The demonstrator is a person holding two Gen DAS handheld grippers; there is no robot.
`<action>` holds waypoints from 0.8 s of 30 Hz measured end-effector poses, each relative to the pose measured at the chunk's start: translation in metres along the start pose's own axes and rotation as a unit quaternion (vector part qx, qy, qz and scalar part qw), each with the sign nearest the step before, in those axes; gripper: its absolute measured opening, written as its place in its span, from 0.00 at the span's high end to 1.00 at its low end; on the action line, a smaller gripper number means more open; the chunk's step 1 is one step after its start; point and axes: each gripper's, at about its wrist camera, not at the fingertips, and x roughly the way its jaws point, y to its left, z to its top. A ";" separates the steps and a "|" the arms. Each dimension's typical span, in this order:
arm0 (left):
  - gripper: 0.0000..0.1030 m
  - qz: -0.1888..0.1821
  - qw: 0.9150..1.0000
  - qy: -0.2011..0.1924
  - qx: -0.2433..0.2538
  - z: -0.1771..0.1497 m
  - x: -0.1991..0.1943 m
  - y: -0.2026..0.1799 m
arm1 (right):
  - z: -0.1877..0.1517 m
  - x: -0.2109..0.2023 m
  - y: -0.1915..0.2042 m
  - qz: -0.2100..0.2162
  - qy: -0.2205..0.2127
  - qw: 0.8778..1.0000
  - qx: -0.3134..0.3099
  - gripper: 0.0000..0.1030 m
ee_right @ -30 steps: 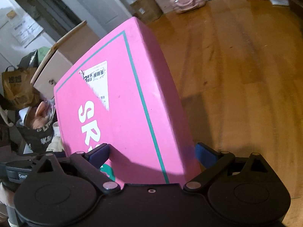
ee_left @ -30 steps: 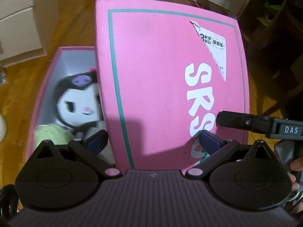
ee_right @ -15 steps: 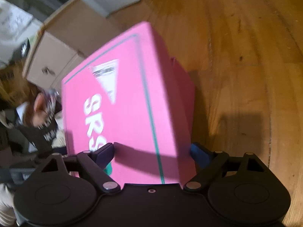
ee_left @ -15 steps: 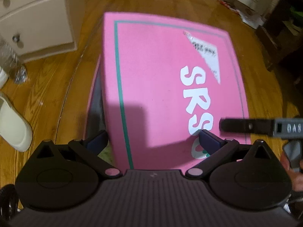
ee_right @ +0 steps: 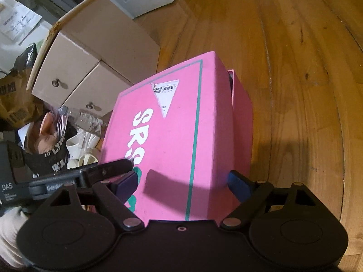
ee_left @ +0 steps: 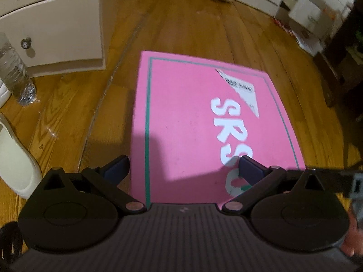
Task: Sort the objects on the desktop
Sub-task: 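Lower the lid onto the box rim with both tools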
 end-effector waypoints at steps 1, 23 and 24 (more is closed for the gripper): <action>0.00 0.000 1.000 -0.002 0.004 0.003 0.002 0.001 | -0.001 0.001 0.002 -0.003 -0.002 1.000 -0.001 0.12; 0.00 0.026 0.998 0.043 0.030 0.025 0.033 -0.002 | 0.002 0.008 0.003 -0.009 -0.027 0.999 0.025 0.15; 0.00 0.027 0.998 0.045 0.027 0.026 0.034 -0.002 | 0.002 0.009 0.004 -0.009 -0.027 0.999 0.023 0.15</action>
